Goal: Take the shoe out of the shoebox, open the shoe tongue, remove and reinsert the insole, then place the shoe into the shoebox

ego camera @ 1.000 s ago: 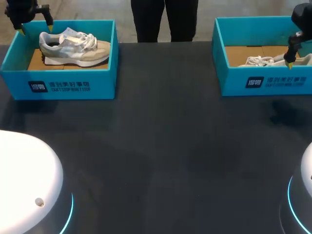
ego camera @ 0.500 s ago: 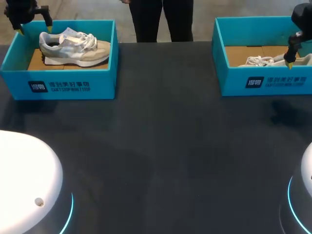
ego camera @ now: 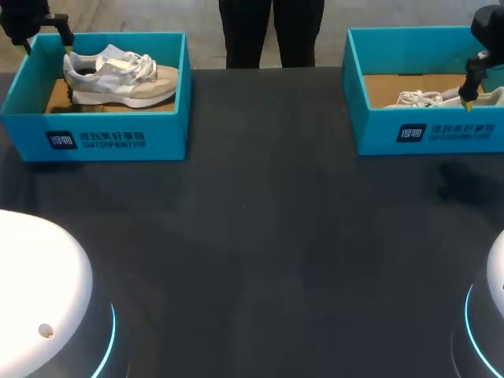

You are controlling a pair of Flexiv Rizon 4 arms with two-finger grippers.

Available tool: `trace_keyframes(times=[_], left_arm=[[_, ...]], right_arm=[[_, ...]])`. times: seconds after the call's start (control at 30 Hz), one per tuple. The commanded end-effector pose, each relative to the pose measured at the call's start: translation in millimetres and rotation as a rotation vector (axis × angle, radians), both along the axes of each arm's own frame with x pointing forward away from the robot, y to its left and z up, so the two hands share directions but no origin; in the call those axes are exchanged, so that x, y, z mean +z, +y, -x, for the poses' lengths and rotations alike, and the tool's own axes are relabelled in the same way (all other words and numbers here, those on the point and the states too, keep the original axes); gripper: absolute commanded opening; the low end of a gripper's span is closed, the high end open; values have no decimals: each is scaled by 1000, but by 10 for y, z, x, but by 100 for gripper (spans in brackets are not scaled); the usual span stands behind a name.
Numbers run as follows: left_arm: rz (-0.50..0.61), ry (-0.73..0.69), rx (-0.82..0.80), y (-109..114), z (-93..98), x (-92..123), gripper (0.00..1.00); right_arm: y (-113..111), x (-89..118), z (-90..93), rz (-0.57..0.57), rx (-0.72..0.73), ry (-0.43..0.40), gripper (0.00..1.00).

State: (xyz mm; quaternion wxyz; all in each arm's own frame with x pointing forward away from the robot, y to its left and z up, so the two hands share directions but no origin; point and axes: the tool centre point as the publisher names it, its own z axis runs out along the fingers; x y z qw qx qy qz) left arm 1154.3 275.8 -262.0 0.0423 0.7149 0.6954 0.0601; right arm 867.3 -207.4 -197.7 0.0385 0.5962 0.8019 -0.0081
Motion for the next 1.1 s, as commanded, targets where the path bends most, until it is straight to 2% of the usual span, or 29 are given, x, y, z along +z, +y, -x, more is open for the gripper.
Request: trace_keyframes(times=[0.03,0.27,0.6,0.67,0.8,0.83,0.87,0.93,0.97,1.1], left_arm=[[11,32,-23,81,-332,-208,100],[10,25,-31,79,-486,-337,100],[29,21,-68,-64,-656,-518,100],[5,27,-71,-77,-682,-574,100],[13,33,-81,-96,-697,-641,80],[13,34,-79,-100,-705,-663,80],[10,35,-77,-103,-710,-689,84],[13,45,-72,-104,-724,-735,73],[14,49,-70,-104,-727,-755,72],[19,63,-66,-92,-731,-843,75]], right_arm=[[3,-4,-1,2,-2,0,100],[3,-4,-1,2,-2,0,100],[3,-4,-1,2,-2,0,100],[3,-4,-1,2,-2,0,100],[3,-4,-1,2,-2,0,100],[3,-4,-1,2,-2,0,100],[3,-4,-1,2,-2,0,100],[3,-4,-1,2,-2,0,100],[3,-4,-1,2,-2,0,100],[3,-4,-1,2,-2,0,100]])
